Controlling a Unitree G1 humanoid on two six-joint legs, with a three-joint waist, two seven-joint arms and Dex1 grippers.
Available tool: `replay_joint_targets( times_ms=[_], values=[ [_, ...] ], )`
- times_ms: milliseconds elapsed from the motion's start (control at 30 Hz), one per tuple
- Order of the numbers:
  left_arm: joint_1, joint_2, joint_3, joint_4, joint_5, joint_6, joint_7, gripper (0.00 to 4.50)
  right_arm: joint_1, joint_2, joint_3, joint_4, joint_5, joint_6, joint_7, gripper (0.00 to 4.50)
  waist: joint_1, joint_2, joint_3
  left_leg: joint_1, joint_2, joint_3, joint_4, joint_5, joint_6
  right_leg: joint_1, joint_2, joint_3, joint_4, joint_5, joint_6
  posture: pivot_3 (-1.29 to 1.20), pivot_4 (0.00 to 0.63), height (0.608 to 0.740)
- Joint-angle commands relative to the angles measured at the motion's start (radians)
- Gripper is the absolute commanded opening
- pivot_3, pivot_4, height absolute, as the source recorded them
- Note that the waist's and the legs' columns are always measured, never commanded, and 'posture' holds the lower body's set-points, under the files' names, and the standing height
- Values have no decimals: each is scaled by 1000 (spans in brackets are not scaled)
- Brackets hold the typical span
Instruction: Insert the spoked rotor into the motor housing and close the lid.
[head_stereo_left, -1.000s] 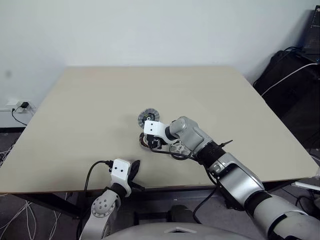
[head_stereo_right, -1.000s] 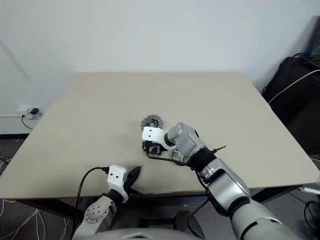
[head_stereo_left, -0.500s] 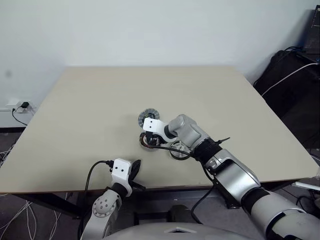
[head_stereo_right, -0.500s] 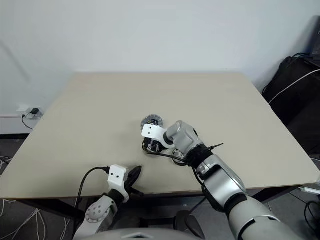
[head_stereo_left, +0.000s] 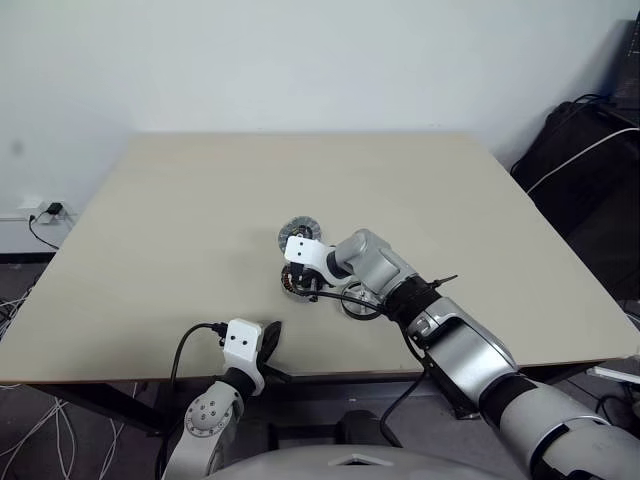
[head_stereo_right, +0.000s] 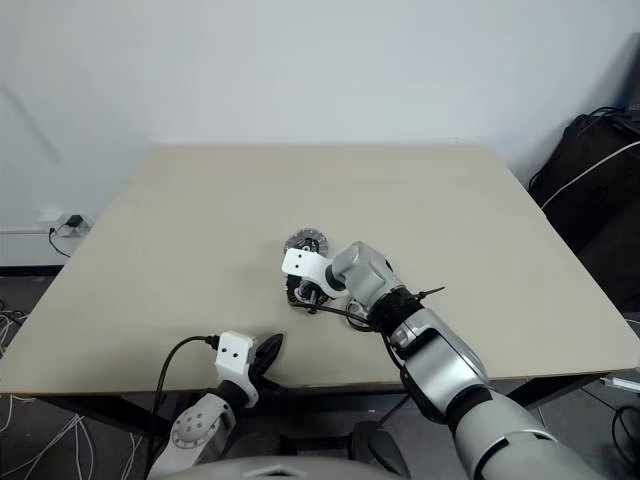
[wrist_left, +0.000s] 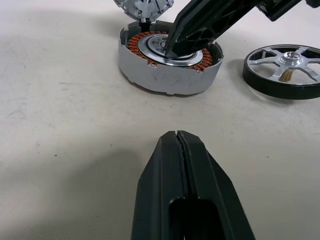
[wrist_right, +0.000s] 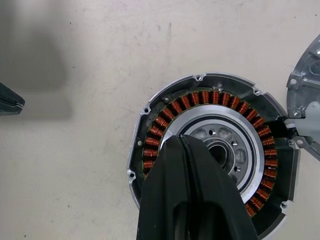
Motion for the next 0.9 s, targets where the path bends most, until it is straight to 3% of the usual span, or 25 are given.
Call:
replay_joint_targets(
  times_ms=[33, 467, 900],
  values=[
    [-10, -5, -9, -37, -2, -6, 0, 41, -23, -12, -19, -10, -2, 8, -15, 22, 0, 0, 0, 0, 0, 0, 0, 0, 0, 0, 0, 0, 0, 0, 0, 0, 0, 740],
    [-11, -4, -13, -37, -5, -1, -2, 41, 27, -31, -51, -189, 31, 10, -45, 22, 2, 1, 0, -8, 0, -1, 0, 0, 0, -7, 0, -2, 0, 3, 5, 0, 0, 740],
    [-16, 5, 0, -2, -9, -21, -16, 41, 45, -44, -38, -179, 18, 24, -83, 22, 4, 2, 0, -9, -1, -2, 0, 0, 0, -7, -1, -3, 0, 3, 5, 0, 0, 740]
  ],
)
